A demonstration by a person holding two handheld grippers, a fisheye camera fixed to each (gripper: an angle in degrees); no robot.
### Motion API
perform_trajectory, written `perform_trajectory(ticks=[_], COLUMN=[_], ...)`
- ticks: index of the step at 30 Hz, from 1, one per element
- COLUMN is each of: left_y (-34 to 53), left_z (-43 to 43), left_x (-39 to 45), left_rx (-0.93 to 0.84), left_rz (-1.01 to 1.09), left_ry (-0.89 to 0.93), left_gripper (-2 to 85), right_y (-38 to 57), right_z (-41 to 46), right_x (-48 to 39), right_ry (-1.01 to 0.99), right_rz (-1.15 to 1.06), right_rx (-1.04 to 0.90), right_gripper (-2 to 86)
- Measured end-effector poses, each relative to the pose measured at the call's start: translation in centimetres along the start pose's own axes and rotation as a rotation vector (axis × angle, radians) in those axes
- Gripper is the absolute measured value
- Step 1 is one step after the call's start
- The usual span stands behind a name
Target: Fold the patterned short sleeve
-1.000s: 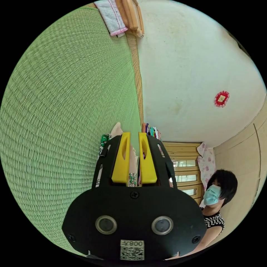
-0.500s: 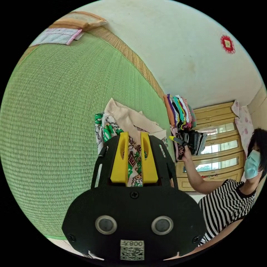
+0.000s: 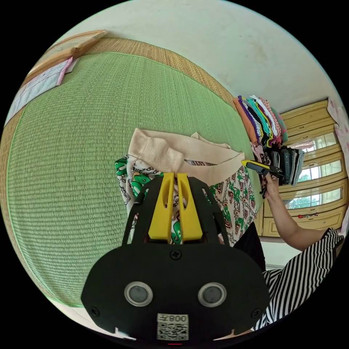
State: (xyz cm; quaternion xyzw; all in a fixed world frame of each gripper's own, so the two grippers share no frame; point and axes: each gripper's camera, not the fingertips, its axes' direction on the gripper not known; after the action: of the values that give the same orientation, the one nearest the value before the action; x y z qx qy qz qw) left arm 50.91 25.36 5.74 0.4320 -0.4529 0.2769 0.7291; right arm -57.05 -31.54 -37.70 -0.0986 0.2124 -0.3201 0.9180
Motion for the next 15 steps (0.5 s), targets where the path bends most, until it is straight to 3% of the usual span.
perform_trajectory(ticks=[8, 15], left_y=[0.5, -0.3], left_z=[-3.6, -5.2], left_x=[1.8, 1.6], left_rx=[0.130, 0.206], left_rz=[0.012, -0.002], left_ry=[0.069, 0.126], left_gripper=[1.1, 1.1], right_y=[2.8, 5.3], right_z=[-4.2, -7.3], right_x=[3.5, 10.5], right_ry=[-0.132, -0.394], right_rz=[0.018, 0.138], right_rx=[0.087, 0.213], right_gripper=[0.4, 0.3])
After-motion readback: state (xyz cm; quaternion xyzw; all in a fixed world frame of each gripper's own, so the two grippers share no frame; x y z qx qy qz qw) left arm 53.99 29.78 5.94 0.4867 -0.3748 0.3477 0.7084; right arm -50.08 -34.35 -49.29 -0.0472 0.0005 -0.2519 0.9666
